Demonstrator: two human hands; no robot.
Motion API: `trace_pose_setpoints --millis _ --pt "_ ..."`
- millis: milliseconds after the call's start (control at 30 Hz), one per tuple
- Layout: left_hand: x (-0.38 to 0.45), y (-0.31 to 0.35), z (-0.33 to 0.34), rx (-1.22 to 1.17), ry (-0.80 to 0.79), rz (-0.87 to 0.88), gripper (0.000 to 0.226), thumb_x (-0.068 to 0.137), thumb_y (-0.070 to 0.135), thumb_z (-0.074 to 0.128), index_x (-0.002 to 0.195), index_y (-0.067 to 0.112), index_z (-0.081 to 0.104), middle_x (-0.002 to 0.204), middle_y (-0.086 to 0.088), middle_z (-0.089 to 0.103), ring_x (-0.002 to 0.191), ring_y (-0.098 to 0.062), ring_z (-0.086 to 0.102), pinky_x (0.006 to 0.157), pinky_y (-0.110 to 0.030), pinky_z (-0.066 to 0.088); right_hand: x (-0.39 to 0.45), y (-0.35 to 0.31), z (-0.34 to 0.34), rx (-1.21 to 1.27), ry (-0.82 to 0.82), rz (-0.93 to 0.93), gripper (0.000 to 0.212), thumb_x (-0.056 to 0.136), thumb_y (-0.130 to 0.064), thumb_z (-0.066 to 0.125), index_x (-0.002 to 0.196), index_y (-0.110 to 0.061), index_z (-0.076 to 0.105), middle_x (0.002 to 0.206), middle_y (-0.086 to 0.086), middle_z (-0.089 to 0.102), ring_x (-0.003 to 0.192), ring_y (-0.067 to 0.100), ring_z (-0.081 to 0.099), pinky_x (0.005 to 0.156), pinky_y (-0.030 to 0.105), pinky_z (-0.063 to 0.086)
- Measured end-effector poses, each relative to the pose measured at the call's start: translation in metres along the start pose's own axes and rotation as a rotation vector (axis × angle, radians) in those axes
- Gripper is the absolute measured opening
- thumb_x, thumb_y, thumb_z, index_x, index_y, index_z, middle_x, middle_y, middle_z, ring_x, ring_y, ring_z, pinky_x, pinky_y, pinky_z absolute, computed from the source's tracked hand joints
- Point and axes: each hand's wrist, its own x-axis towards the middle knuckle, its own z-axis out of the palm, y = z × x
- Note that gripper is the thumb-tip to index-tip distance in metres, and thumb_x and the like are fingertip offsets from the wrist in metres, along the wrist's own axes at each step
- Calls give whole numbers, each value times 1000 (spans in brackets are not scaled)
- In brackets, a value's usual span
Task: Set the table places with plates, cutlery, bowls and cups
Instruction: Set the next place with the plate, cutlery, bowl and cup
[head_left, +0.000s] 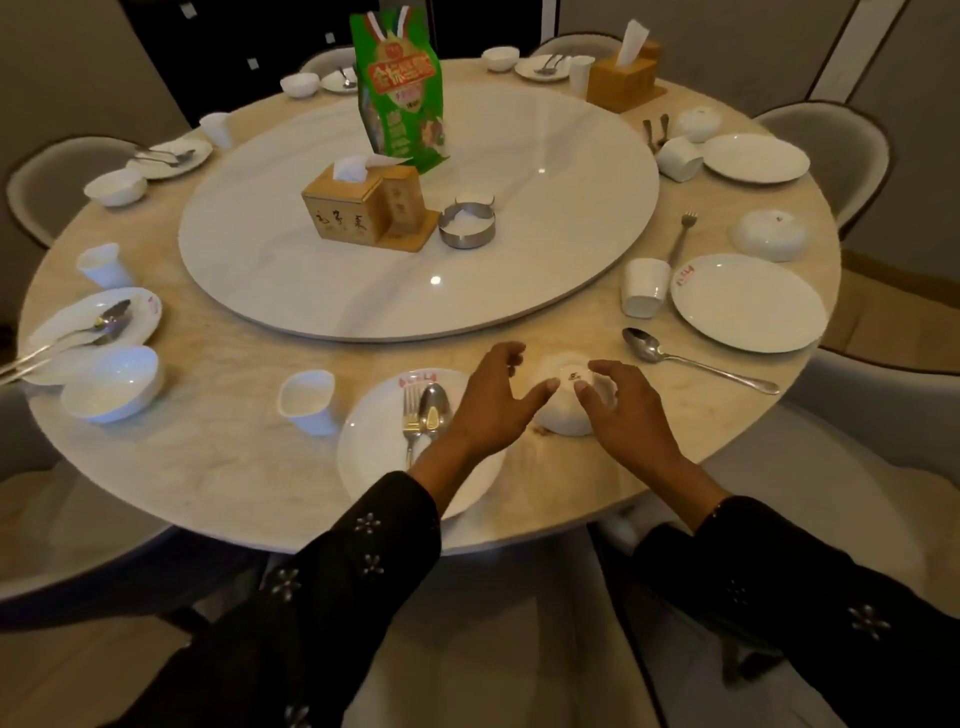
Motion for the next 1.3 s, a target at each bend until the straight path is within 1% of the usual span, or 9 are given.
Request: trace_pose_setpoints --millis 267,533,700,767,867,967,1067,1133,1300 --pt "15 9 54 -41 87 -402 72 93 42 56 149 9 23 153 -13 33 139 -29 36 111 -36 33 16 22 -7 5 -245 81 67 94 -48 51 149 -16 30 154 6 34 139 25 36 113 37 30" --pt "25 20 64 -7 110 -498 64 96 44 50 146 10 28 146 -13 44 129 -33 47 106 -39 40 32 21 -12 2 -323 147 64 96 -50 43 149 -16 32 155 5 33 140 26 35 114 40 32" --pt "31 16 64 -75 152 -574 63 96 47 46 144 9 31 146 -13 44 131 -33 44 110 -43 36 33 27 -17 91 -324 209 62 95 -52 43 147 -20 36 153 3 38 135 25 41 106 46 43" --pt "33 14 66 -117 185 -619 58 97 46 44 141 8 37 144 -14 45 131 -33 43 110 -44 36 38 29 -19 164 -324 239 59 94 -53 46 145 -23 41 148 -1 43 128 25 48 92 39 53" --pt "37 19 66 -345 305 -656 42 97 40 47 125 10 57 129 -10 58 117 -31 53 102 -45 46 45 31 -24 233 -329 251 46 94 -47 50 135 -27 52 136 -3 54 114 20 55 58 21 55" --pt "33 30 63 -699 334 -701 13 93 28 59 87 17 65 94 -2 65 94 -25 59 92 -43 52 49 35 -29 317 -337 294 46 91 -54 50 128 -28 57 129 -1 59 111 24 58 79 40 59" --pt "26 30 61 -917 226 -635 25 88 27 67 109 13 69 112 -9 69 102 -28 65 88 -44 55 56 33 -35 332 -371 343 43 94 -52 48 125 -24 58 126 2 58 106 22 59 86 44 57" --pt "24 33 57 -890 189 -566 35 86 28 69 117 14 67 116 -8 70 106 -29 65 90 -46 54 60 26 -39 397 -426 411 37 95 -52 45 111 -21 58 120 8 62 99 24 61 83 42 58" --pt "17 60 36 -402 166 -226 27 84 23 73 109 12 70 104 -3 72 95 -16 67 78 -23 55 70 -2 -59 580 -688 572 67 90 -67 36 124 -11 51 117 18 63 101 37 64 76 43 56"
